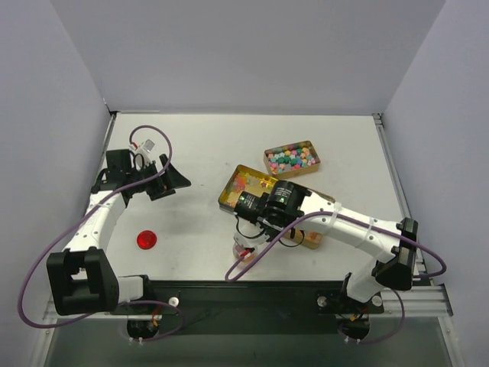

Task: Pack the candies
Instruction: Place the fake candies in the packing bottle.

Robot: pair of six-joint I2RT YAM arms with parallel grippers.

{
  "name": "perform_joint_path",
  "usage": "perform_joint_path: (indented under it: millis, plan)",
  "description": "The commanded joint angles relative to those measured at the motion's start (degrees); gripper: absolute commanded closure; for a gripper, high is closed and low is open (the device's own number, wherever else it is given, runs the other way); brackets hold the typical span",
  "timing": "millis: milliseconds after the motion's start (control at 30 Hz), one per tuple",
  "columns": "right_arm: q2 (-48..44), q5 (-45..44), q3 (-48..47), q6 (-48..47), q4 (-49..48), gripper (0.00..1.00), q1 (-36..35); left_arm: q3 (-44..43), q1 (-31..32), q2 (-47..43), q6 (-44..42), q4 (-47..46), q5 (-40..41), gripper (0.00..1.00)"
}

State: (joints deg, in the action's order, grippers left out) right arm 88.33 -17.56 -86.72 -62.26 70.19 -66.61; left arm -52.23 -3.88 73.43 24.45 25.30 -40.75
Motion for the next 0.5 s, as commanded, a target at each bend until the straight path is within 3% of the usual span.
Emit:
perform_joint_path:
  millis: [0, 333, 467]
  plan:
    - [1.0, -4.9, -2.9, -0.2, 5.0, 1.0, -0.8, -2.4, -0.3, 0.6, 1.4, -3.7, -2.1, 0.03]
    - [1.2, -7.3, -6.2, 3.2, 5.1, 1.0, -2.0, -2.6, 0.5, 0.7, 1.7, -3.7, -2.8, 0.03]
    - [-1.1, -9.4, -4.3, 4.4, 7.0, 1.0, 3.0, -1.5, 2.5, -0.2, 1.5, -4.9, -2.8, 0.03]
